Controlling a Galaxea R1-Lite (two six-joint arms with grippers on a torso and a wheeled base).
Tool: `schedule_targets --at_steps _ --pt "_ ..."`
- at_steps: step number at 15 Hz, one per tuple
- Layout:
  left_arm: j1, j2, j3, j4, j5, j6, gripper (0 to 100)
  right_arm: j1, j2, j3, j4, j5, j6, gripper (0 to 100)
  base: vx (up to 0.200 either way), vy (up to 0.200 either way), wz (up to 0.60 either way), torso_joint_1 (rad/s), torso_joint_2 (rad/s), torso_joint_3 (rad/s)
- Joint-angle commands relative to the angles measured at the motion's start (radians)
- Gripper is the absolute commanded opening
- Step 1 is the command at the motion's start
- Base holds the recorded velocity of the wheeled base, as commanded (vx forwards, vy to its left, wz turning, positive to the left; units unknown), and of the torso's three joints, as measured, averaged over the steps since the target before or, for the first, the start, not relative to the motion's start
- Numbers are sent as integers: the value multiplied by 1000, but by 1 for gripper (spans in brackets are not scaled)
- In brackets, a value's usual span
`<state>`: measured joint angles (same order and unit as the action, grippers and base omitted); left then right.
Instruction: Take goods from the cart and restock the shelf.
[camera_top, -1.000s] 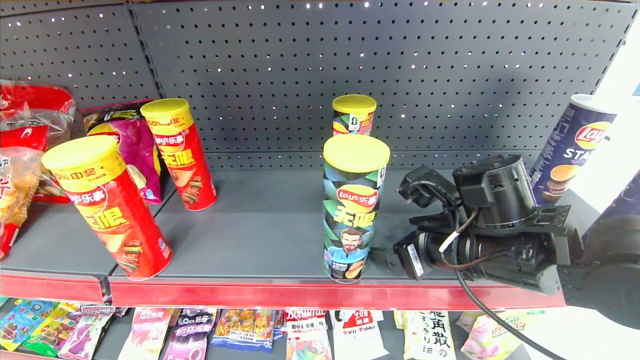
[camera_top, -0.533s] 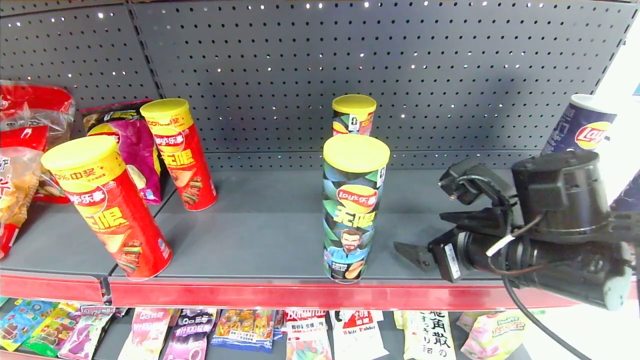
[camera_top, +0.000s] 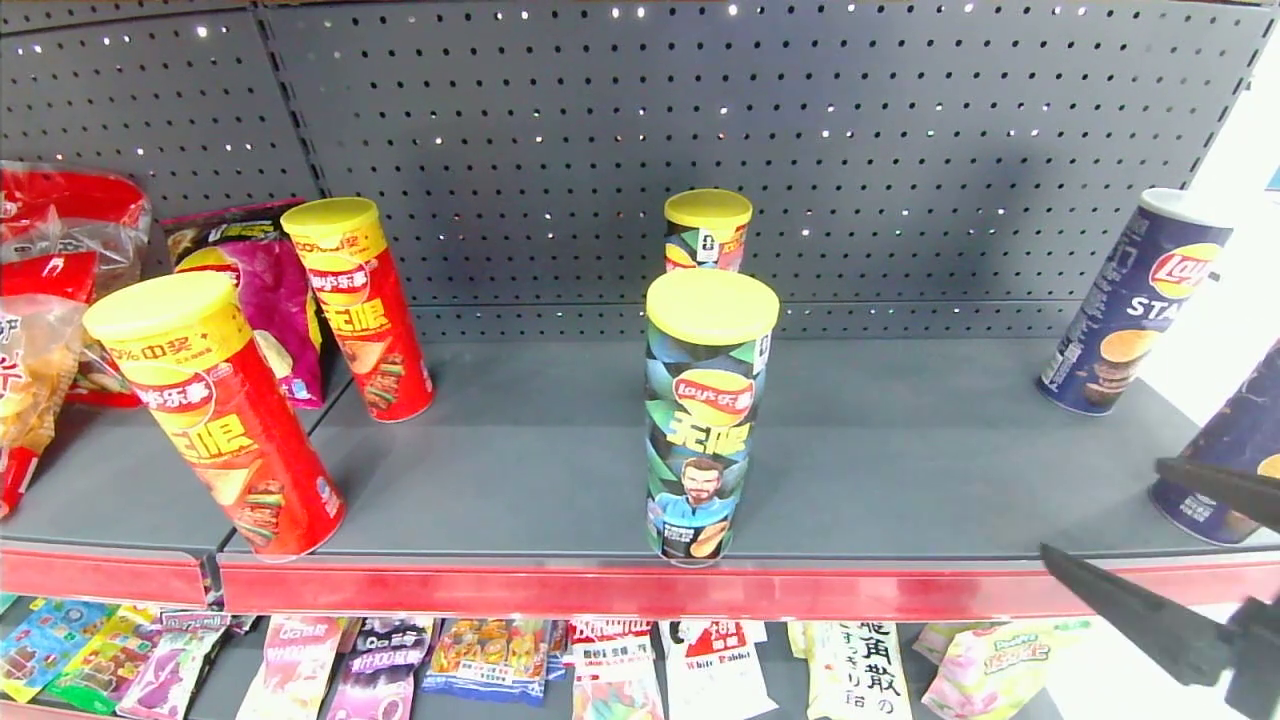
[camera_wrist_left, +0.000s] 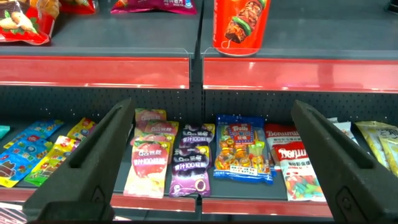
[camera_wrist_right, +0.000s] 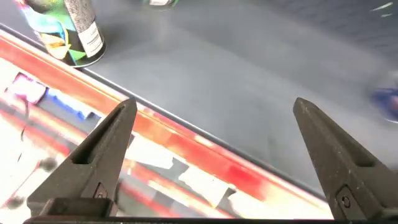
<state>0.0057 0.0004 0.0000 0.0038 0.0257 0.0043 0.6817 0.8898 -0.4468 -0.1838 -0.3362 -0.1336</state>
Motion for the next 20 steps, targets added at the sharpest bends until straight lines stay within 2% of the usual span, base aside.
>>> schedule_targets --at_steps 1,2,3,6,7,8,9,12,13,14,15,16,17,18,19,20 --pt "0 0 0 1 0 0 100 -289 -396 82 239 -1 -4 100 0 0 0 0 0 0" --pt "0 0 0 1 0 0 100 -403 -476 82 369 22 26 100 0 0 0 0 0 0" --pt "0 0 0 1 0 0 100 -456 -557 82 466 31 42 100 0 0 0 0 0 0" --pt "0 0 0 -1 0 0 100 -473 -796 128 669 11 68 100 0 0 0 0 0 0" --pt "0 0 0 1 0 0 100 -473 -792 134 664 -9 92 100 0 0 0 0 0 0" --pt "0 0 0 -1 0 0 100 -473 -792 177 665 -80 175 100 0 0 0 0 0 0" --pt "0 0 0 -1 0 0 100 -473 -792 215 646 -81 187 100 0 0 0 0 0 0" --pt "0 0 0 1 0 0 100 -499 -739 212 587 -92 91 100 0 0 0 0 0 0" --pt "0 0 0 1 0 0 100 -616 -686 211 543 -141 91 100 0 0 0 0 0 0" --pt "0 0 0 1 0 0 100 -760 -670 215 540 -153 92 100 0 0 0 0 0 0" --pt "0 0 0 1 0 0 100 -858 -680 224 543 -145 91 100 0 0 0 0 0 0" --pt "0 0 0 1 0 0 100 -910 -770 260 534 -50 80 100 0 0 0 0 0 0" --pt "0 0 0 1 0 0 100 -895 -795 273 506 164 71 100 0 0 0 0 0 0" --pt "0 0 0 1 0 0 100 -896 -793 309 411 322 66 100 0 0 0 0 0 0" --pt "0 0 0 1 0 0 100 -896 -793 369 313 437 54 100 0 0 0 0 0 0" --pt "0 0 0 1 0 0 100 -881 -789 387 248 487 40 100 0 0 0 0 0 0"
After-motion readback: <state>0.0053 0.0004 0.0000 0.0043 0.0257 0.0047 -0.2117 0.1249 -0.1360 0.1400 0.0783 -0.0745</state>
